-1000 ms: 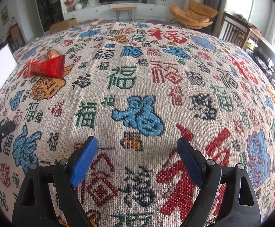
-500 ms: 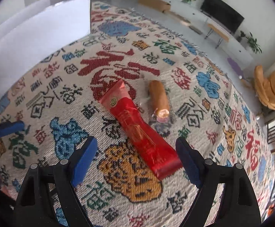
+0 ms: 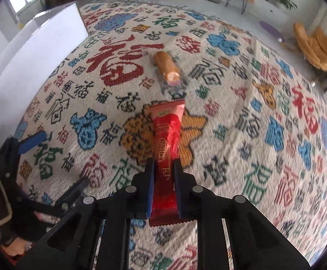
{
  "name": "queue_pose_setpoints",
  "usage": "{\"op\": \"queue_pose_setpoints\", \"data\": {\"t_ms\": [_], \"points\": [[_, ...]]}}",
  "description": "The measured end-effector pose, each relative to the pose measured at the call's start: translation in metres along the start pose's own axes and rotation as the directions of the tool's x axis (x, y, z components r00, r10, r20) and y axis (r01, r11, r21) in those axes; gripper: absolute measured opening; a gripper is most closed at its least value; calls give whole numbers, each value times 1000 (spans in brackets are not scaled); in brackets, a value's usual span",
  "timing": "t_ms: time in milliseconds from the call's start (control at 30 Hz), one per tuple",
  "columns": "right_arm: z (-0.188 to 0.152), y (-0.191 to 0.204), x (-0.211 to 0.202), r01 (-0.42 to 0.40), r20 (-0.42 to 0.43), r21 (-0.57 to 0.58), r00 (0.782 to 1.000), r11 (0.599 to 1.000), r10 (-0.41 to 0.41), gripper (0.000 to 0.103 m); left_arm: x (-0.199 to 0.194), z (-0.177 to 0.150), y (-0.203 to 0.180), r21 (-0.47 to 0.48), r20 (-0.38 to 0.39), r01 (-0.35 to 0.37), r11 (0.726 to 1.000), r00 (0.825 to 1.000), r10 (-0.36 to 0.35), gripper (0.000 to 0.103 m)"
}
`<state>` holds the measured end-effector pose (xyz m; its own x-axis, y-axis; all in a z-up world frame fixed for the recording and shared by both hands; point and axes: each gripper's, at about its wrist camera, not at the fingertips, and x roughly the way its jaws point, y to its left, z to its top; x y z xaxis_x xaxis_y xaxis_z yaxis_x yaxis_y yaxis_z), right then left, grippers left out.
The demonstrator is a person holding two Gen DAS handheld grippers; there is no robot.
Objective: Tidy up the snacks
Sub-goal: 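Lower the right gripper onto the red wrapper and close on it, then grasp the orange bread roll in clear wrap with the left gripper while the right holds the red wrapper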
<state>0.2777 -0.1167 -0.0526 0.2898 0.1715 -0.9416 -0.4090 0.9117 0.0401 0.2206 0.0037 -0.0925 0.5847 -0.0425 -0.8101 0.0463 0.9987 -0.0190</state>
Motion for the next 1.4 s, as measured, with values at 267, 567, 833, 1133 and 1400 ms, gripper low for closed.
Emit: {"op": "queue_pose_setpoints", "data": {"t_ms": [267,567,833,1133,1400], "points": [[-81,-93,-28,-184,175,388,977,903,124,22,0,0,0,2,-1,-1,1000,1000,1,103],[-160,-101,-24,-184,427,430,904,884,-19,69,2,5,-1,-14,-41,-15,1000,999,15,103],[-158,-92,-25,-149,461,407,885,901,-62,72,23,99,-4,-212,-27,148,966,987,-158,103],[-166,-97,-26,-159,473,444,878,882,-79,72,120,177,-29,-191,-157,-74,979,987,44,85],[-171,-102,-27,-182,487,456,870,871,-74,72,92,167,-19,-112,5,140,984,990,-141,25]]}}
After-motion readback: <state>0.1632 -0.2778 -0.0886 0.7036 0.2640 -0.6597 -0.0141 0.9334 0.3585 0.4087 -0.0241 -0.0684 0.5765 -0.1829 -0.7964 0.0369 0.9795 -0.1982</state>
